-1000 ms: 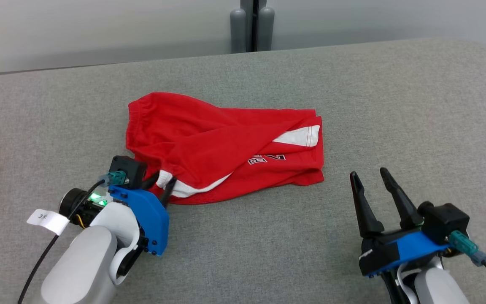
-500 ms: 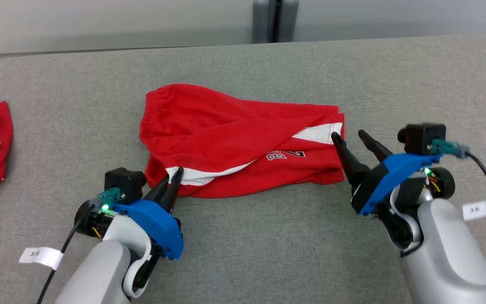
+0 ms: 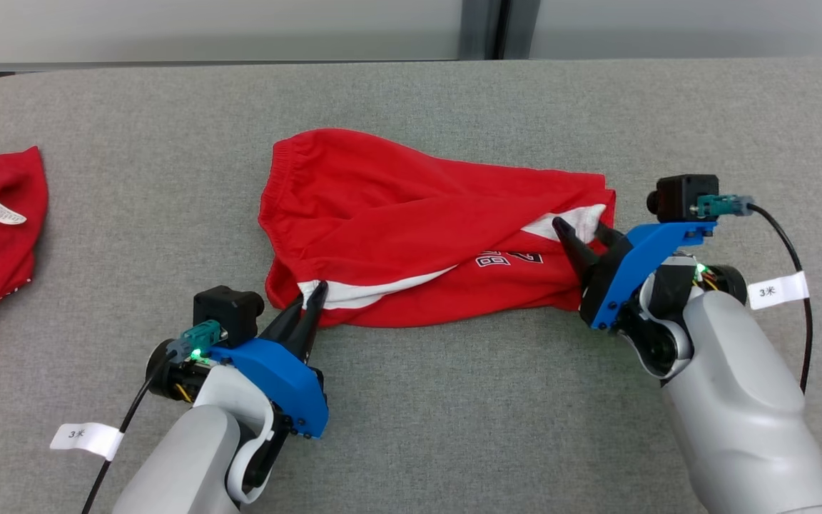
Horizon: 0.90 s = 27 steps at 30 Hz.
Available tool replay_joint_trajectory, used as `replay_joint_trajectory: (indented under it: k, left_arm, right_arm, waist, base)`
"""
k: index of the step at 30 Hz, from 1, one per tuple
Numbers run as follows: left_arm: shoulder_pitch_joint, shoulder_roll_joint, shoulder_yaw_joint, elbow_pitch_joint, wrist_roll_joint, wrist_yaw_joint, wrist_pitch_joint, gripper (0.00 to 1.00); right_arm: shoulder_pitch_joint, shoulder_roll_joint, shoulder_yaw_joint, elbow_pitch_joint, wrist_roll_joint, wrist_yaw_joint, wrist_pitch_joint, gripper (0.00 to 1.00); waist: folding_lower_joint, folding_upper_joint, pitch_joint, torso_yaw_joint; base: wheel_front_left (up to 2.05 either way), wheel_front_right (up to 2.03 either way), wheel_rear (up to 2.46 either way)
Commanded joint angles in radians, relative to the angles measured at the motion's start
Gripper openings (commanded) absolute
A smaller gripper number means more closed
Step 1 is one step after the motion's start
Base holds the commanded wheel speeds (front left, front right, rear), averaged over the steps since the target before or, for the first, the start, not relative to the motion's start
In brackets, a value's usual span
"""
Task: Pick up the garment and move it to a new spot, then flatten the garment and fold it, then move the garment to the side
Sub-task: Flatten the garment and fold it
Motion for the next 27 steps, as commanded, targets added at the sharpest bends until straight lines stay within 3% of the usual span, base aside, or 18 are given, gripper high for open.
replay_joint_trajectory:
  k: [1, 6, 12, 15, 19, 24, 25, 26, 27]
  left_arm:
    - [-0.018, -0.001, 0.004, 0.004, -0.005, -0.003, -0.013, 0.00]
    - [-0.012, -0.019, 0.051, -0.012, -0.053, -0.001, -0.082, 0.00]
    - [0.008, -0.048, 0.153, -0.110, -0.211, -0.022, -0.166, 0.00]
    - [0.024, -0.029, 0.184, -0.167, -0.260, -0.027, -0.155, 0.00]
    - [0.049, 0.014, 0.192, -0.226, -0.266, 0.001, -0.099, 0.00]
    - [0.097, 0.027, 0.188, -0.253, -0.276, 0.025, -0.070, 0.00]
    - [0.103, 0.026, 0.185, -0.254, -0.275, 0.029, -0.069, 0.00]
    - [0.110, 0.022, 0.186, -0.253, -0.278, 0.033, -0.071, 0.00]
    - [0.115, 0.020, 0.186, -0.252, -0.280, 0.035, -0.076, 0.00]
  right_arm:
    - [-0.028, -0.004, 0.013, 0.009, 0.000, 0.000, -0.037, 0.00]
    - [-0.052, -0.004, 0.036, 0.005, 0.004, 0.000, -0.159, 0.00]
    - [-0.010, -0.005, 0.049, -0.127, -0.002, 0.000, -0.231, 0.00]
    - [0.029, -0.008, 0.026, -0.222, -0.028, 0.000, -0.211, 0.00]
    - [0.110, -0.009, -0.005, -0.343, -0.056, 0.000, -0.135, 0.00]
    - [0.214, -0.005, -0.011, -0.426, -0.080, 0.000, -0.013, 0.00]
    - [0.225, -0.004, -0.008, -0.437, -0.090, 0.000, 0.002, 0.79]
    - [0.240, -0.004, -0.007, -0.440, -0.095, 0.000, 0.020, 1.00]
    - [0.249, -0.003, -0.003, -0.441, -0.100, 0.000, 0.034, 1.00]
  waist:
    - [-0.0001, -0.0001, 0.001, -0.001]
    - [-0.0001, -0.0001, -0.016, -0.011]
    - [-0.0001, -0.0001, -0.069, -0.034]
    - [-0.0001, -0.0001, -0.099, -0.052]
    - [-0.0001, -0.0001, -0.117, -0.070]
    - [-0.0001, -0.0001, -0.100, -0.075]
    - [-0.0001, -0.0001, -0.094, -0.073]
    - [-0.0001, -0.0001, -0.088, -0.071]
    - [-0.0001, -0.0001, -0.083, -0.068]
  base:
    - [0.00, 0.00, 0.00]
    - [0.00, 0.00, 0.00]
    - [0.00, 0.00, 0.00]
    - [0.00, 0.00, 0.00]
    - [0.00, 0.00, 0.00]
    - [0.00, 0.00, 0.00]
    - [0.00, 0.00, 0.00]
    - [0.00, 0.00, 0.00]
    - [0.00, 0.00, 0.00]
